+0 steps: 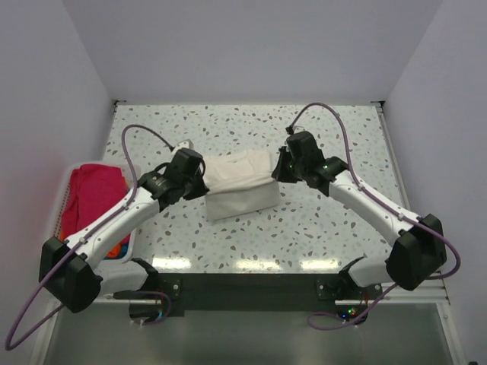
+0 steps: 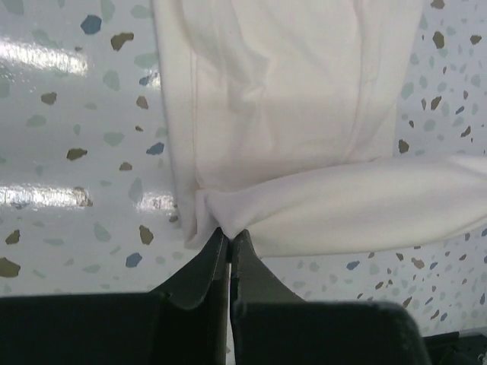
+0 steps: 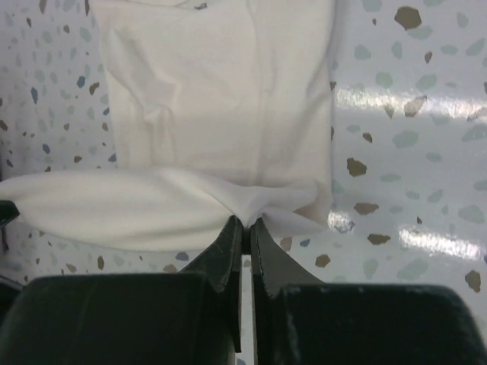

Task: Fold and stack the t-shirts
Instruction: Fold the tshirt, then neatly place the folded tshirt to the corner

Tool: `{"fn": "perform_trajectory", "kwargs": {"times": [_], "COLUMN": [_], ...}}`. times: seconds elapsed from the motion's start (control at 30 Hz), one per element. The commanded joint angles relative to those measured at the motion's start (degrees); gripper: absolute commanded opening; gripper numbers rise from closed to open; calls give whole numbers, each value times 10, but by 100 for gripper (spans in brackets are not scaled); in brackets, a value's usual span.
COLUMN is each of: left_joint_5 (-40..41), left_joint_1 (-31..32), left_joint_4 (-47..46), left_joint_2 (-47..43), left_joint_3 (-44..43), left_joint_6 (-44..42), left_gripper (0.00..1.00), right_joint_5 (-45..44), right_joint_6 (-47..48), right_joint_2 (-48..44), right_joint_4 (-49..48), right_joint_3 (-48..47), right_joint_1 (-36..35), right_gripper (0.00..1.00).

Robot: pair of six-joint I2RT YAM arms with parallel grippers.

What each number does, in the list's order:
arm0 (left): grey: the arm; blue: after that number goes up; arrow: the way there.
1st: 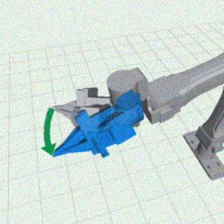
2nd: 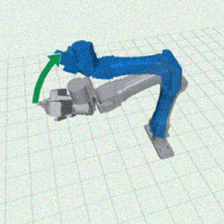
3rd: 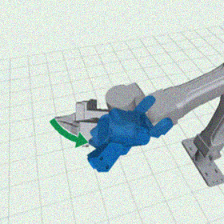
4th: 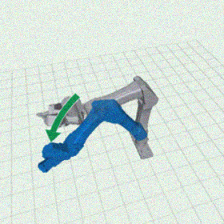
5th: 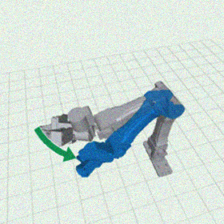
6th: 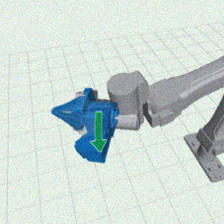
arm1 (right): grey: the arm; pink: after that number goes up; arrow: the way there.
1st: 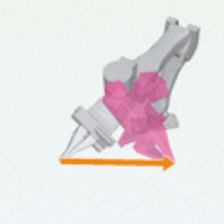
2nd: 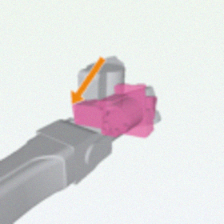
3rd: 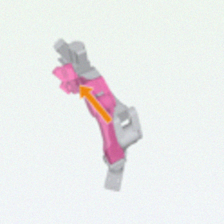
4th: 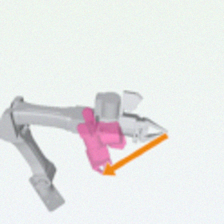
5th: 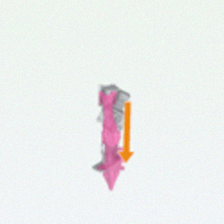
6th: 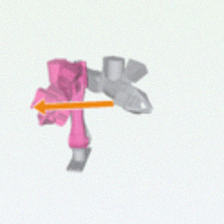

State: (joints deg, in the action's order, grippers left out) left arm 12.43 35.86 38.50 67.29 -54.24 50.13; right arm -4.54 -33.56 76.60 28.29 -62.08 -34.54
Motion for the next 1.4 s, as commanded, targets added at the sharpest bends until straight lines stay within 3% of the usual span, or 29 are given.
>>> {"fn": "perform_trajectory", "kwargs": {"times": [0.0,0.2,0.33,0.4,0.43,0.5,0.53,0.57,0.6,0.7,0.83,0.97,1.03,1.07,1.2,1.37], "left_joint_5": [-19,-35,-55,-65,-88,-101,-107,-104,-106,-115,-122,-101,-94,-93,-101,-101], "left_joint_1": [-58,-127,-170,-194,-203,-230,-238,-245,-256,-267,-246,-186,-154,-140,-113,-91], "left_joint_4": [-68,-124,-168,-197,-220,-245,-244,-247,-246,-244,-244,-241,-243,-248,-250,-256], "left_joint_2": [48,152,237,290,304,356,371,380,384,353,310,284,286,295,332,375], "left_joint_3": [-52,-115,-154,-180,-185,-226,-245,-257,-275,-275,-238,-200,-182,-176,-175,-175], "left_joint_6": [-60,-79,-85,-89,-95,-107,-113,-122,-124,-123,-125,-127,-124,-121,-114,-113], "left_gripper": [0,0,0,0,11,42,49,63,69,75,69,51,47,39,26,25], "right_joint_5": [25,77,115,152,153,160,160,164,167,135,145,176,176,180,189,211], "right_joint_6": [38,46,50,49,50,51,53,58,69,93,96,103,116,119,141,153], "right_joint_2": [55,193,314,364,404,447,487,502,514,491,428,397,398,401,422,472], "right_joint_4": [-45,-66,-59,-58,-58,-61,-54,-24,-6,9,-38,-90,-92,-93,-105,-108], "right_joint_3": [-65,-176,-299,-341,-379,-417,-463,-490,-514,-517,-389,-304,-287,-285,-292,-327], "right_joint_1": [32,83,113,127,130,141,147,151,159,163,162,161,161,161,159,157], "right_gripper": [0,0,0,6,28,56,62,70,73,78,78,78,78,78,76,75]}}
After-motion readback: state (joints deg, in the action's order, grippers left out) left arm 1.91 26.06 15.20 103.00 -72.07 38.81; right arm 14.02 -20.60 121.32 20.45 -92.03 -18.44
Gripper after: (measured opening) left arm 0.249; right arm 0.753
